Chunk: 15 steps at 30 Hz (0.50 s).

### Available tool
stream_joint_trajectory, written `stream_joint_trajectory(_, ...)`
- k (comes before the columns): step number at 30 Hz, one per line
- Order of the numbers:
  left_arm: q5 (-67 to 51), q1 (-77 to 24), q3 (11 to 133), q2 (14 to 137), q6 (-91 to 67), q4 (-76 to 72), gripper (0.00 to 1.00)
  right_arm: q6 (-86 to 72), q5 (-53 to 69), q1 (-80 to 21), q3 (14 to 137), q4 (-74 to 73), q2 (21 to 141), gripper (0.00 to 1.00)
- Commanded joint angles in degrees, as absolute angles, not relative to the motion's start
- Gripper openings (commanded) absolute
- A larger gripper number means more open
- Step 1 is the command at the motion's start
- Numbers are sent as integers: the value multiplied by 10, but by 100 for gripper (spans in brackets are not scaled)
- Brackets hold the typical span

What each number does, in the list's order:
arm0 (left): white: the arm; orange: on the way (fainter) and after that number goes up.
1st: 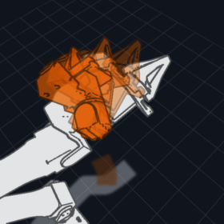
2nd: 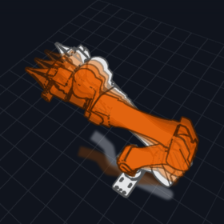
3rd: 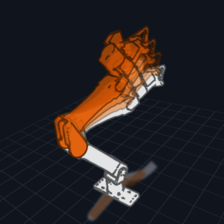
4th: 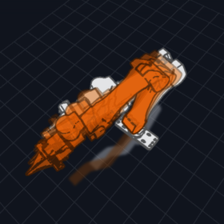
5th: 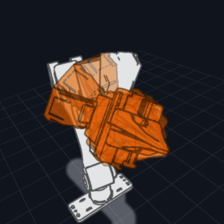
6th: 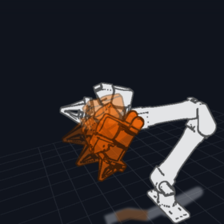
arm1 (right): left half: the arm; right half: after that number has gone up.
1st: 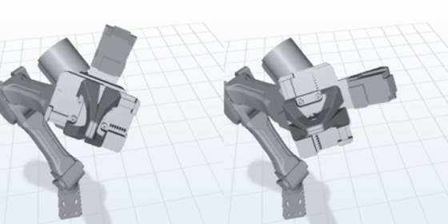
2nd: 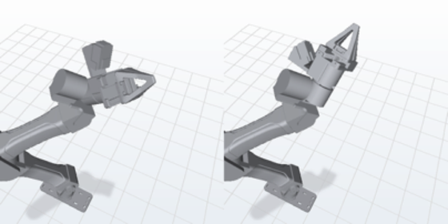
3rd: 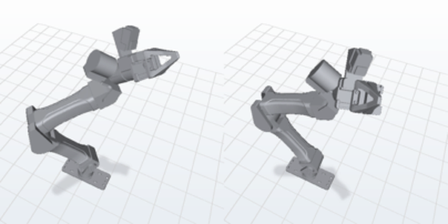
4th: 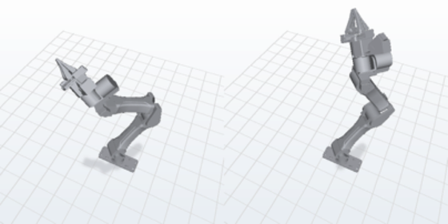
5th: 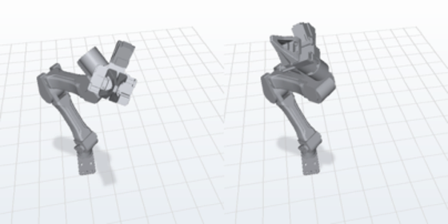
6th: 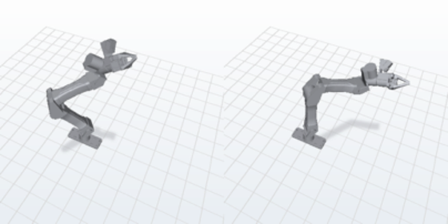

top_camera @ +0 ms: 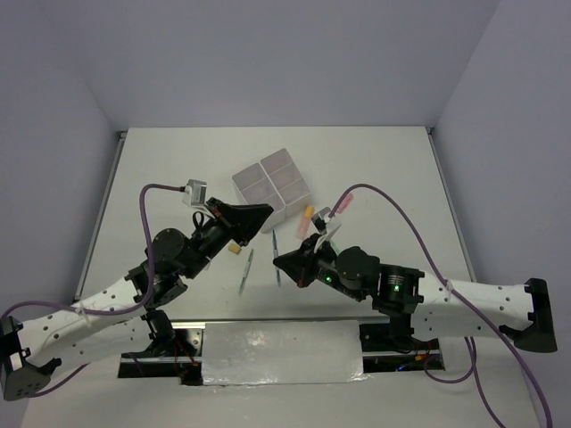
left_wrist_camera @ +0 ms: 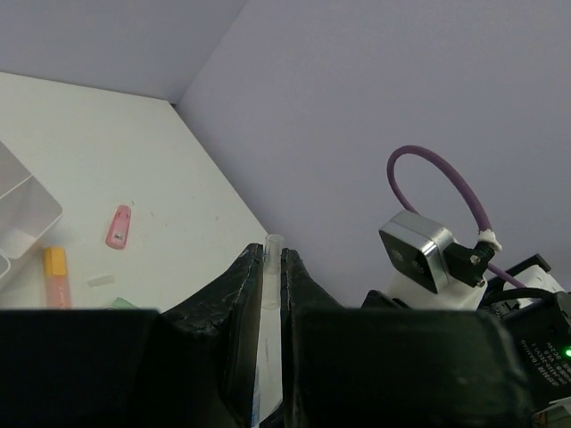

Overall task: Sort the stationery into containers
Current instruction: Close the pen cap on the pen.

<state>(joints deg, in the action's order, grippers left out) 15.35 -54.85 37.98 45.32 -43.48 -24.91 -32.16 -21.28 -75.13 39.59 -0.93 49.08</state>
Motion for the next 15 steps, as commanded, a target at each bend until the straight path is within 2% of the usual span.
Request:
stream_joint_trajectory(1, 132, -551, 381, 454, -417, -296, 0, -295, -233, -756, 421, 4, 470, 0)
stream_joint_trajectory(15, 115, -551, 380, 467, -411, -304, 0, -278, -243, -757, 442, -21, 476, 0)
